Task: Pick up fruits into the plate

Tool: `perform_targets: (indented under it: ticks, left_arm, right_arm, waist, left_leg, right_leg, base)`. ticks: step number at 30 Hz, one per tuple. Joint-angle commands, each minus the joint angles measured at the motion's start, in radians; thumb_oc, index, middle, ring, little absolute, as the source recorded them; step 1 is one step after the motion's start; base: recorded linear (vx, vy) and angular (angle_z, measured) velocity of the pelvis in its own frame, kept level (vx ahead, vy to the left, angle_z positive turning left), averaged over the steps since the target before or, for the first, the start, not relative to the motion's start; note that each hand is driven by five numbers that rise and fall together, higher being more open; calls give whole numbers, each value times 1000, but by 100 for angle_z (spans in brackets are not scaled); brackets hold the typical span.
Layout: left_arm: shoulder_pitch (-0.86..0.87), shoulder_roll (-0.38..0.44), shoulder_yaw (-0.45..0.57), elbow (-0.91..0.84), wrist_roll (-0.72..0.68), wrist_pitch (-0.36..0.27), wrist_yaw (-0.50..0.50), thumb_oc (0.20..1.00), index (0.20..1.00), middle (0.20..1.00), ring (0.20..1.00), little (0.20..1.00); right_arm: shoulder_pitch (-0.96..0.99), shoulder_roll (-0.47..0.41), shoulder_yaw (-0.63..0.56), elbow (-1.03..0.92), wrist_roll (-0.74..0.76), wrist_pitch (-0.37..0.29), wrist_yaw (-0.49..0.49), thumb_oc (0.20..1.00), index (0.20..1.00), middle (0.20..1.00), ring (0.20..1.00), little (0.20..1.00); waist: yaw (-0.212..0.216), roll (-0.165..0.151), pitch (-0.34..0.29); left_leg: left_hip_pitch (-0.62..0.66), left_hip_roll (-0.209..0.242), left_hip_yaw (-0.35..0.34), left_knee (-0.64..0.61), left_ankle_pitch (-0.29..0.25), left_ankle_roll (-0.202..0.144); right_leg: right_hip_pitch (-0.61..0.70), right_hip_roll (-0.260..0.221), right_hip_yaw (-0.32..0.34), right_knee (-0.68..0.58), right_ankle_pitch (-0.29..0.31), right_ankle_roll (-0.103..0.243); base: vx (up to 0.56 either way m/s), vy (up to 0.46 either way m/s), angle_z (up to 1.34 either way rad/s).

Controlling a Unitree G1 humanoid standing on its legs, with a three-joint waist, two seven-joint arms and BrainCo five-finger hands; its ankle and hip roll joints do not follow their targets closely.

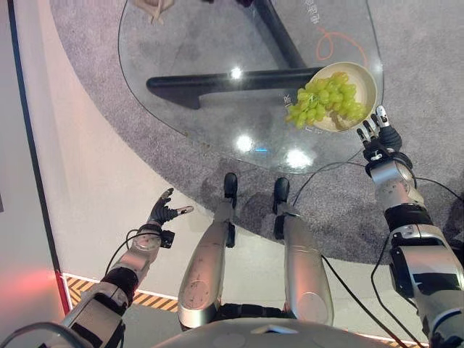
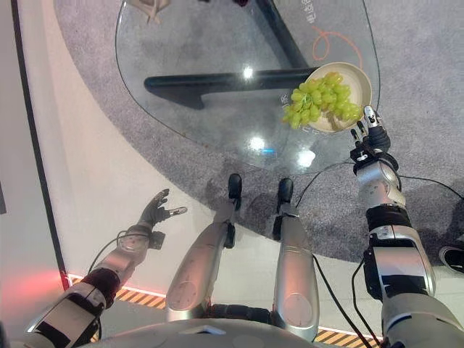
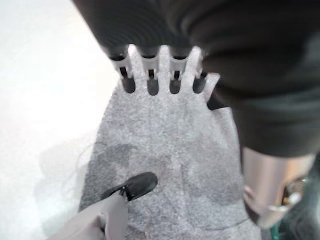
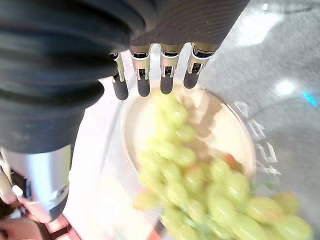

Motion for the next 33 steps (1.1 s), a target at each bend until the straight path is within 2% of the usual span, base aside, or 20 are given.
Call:
perform_targets:
  ticks: [1,5,10,13,17,20,23,27,33]
  left_arm:
    - [21,-24,53,51,-12,-17,-15,1000,1000,1000,1000,1000]
    - [25,-20,63,60,-16,-14,-26,1000,1000,1000,1000,1000]
    - [39,-25,88,79,-40,-30,-66,1000,1000,1000,1000,1000]
    - [69,-38,121,91,-100,-23,-142,1000,1000,1000,1000,1000]
    - [119,-68,154,129,-99,-7,-197,1000,1000,1000,1000,1000]
    - [156,-97,190,174,-85,16,-235,1000,1000,1000,1000,1000]
    - [186,-139,200,265,-70,12,-266,1000,1000,1000,1000,1000]
    - [222,-193,240,375,-67,41,-286,1000,1000,1000,1000,1000]
    - [261,-214,304,437,-50,108,-328,1000,1000,1000,1000,1000]
  right_arm:
    - [32,-73,-12,-8,-52,-17,-51,1000,1000,1000,1000,1000]
    - [52,-82,-7,-13,-104,-4,-86,1000,1000,1000,1000,1000]
    - [125,-48,-5,-36,-107,-17,-72,1000,1000,1000,1000,1000]
    - [219,14,9,-64,-131,-53,-38,1000,1000,1000,1000,1000]
    - [368,93,26,-46,-201,-109,50,1000,1000,1000,1000,1000]
    - [455,164,35,57,-250,-147,114,1000,1000,1000,1000,1000]
    - [515,244,63,217,-331,-187,147,1000,1000,1000,1000,1000]
    - [577,311,81,369,-447,-179,172,1000,1000,1000,1000,1000]
    - [654,362,133,436,-633,-134,178,1000,1000,1000,1000,1000]
  waist:
    - [-14,-23,-25]
    - [-17,-31,-25]
    - [-20,-43,-28]
    - [-22,-53,-68]
    - [-21,-69,-132]
    - [-18,-83,-191]
    - [-13,-98,-256]
    - [-8,-105,-331]
    - [-17,-103,-390]
  left_leg:
    - [34,-12,9,129,-174,16]
    - [74,-8,12,124,-178,14]
    - [153,1,16,105,-182,7]
    - [193,6,21,87,-188,4]
    - [251,10,26,61,-195,4]
    - [310,10,31,34,-201,7]
    - [360,8,31,16,-207,13]
    - [424,5,39,-10,-217,22]
    - [503,4,57,-62,-231,30]
  right_leg:
    - [74,-23,-41,-86,60,50]
    - [118,-21,-45,-101,57,46]
    - [207,-22,-52,-130,54,41]
    - [256,-24,-54,-159,53,40]
    - [330,-24,-45,-195,48,43]
    - [400,-24,-42,-229,44,49]
    - [459,-23,-37,-254,43,52]
    - [523,-25,-36,-283,45,59]
    - [586,-24,-22,-321,45,67]
  base:
    - [14,-9,-4]
    - [0,0,0]
    - [8,13,1]
    - [38,32,5]
    - [83,40,1]
    - [125,34,6]
    - [135,54,10]
    - [160,79,7]
    - [88,78,-1]
